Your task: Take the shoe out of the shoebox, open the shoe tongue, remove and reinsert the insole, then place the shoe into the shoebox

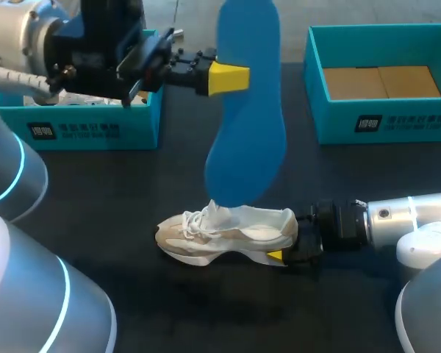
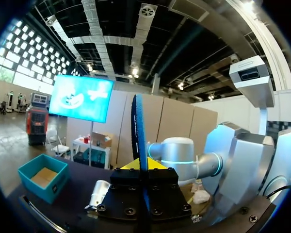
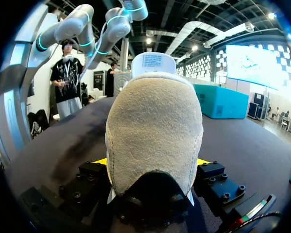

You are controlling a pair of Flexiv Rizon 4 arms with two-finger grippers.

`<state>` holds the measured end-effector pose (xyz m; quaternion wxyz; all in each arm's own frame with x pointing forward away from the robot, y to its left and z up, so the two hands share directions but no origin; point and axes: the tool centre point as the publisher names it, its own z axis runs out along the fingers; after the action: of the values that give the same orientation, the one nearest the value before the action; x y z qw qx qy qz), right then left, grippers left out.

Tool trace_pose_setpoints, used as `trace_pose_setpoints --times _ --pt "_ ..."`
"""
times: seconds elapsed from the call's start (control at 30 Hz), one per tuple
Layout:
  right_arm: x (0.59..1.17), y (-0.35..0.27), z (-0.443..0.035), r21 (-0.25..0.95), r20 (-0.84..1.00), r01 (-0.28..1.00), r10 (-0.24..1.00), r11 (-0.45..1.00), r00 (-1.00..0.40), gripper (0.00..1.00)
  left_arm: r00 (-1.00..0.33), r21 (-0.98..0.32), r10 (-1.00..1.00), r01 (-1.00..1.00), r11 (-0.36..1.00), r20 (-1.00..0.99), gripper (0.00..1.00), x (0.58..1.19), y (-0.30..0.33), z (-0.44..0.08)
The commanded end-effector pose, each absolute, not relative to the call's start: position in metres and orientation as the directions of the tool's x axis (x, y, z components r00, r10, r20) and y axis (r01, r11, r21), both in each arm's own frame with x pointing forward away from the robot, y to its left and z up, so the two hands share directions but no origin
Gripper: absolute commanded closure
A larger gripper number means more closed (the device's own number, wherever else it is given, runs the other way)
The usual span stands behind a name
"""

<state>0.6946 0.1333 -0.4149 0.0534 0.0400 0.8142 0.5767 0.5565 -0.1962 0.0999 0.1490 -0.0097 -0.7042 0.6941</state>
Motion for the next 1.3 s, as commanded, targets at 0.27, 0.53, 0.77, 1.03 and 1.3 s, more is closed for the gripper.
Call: trace_pose_setpoints --times 0.27,0.53,0.77,1.03,1.3 --pt "0.694 0.135 -0.415 0.941 -0.041 0.004 0.127 0.337 -0.991 1.00 -0.927 -0.950 0.211 -0.313 0.017 0.309 1.00 0.558 -0.186 0.105" --pt "0.694 0.135 -0.415 0.941 -0.041 0.004 0.127 0.337 -0.991 1.00 -0.921 -0.948 0.223 -0.315 0.053 0.318 1.00 0.557 -0.180 0.106" --pt "0.694 0.135 -0.415 0.941 -0.041 0.004 0.127 0.337 -0.991 1.00 -0.910 -0.938 0.230 -0.344 0.050 0.346 1.00 0.563 -0.179 0.107" --pt "0.694 0.135 -0.415 0.941 -0.041 0.004 0.127 0.337 -0.991 1.00 -0.910 -0.938 0.230 -0.344 0.051 0.346 1.00 0.563 -0.179 0.107" --pt "0.693 0.134 -0.411 0.929 -0.050 -0.005 0.112 0.370 -0.992 0.00 -0.910 -0.938 0.230 -0.344 0.051 0.346 1.00 0.563 -0.179 0.107"
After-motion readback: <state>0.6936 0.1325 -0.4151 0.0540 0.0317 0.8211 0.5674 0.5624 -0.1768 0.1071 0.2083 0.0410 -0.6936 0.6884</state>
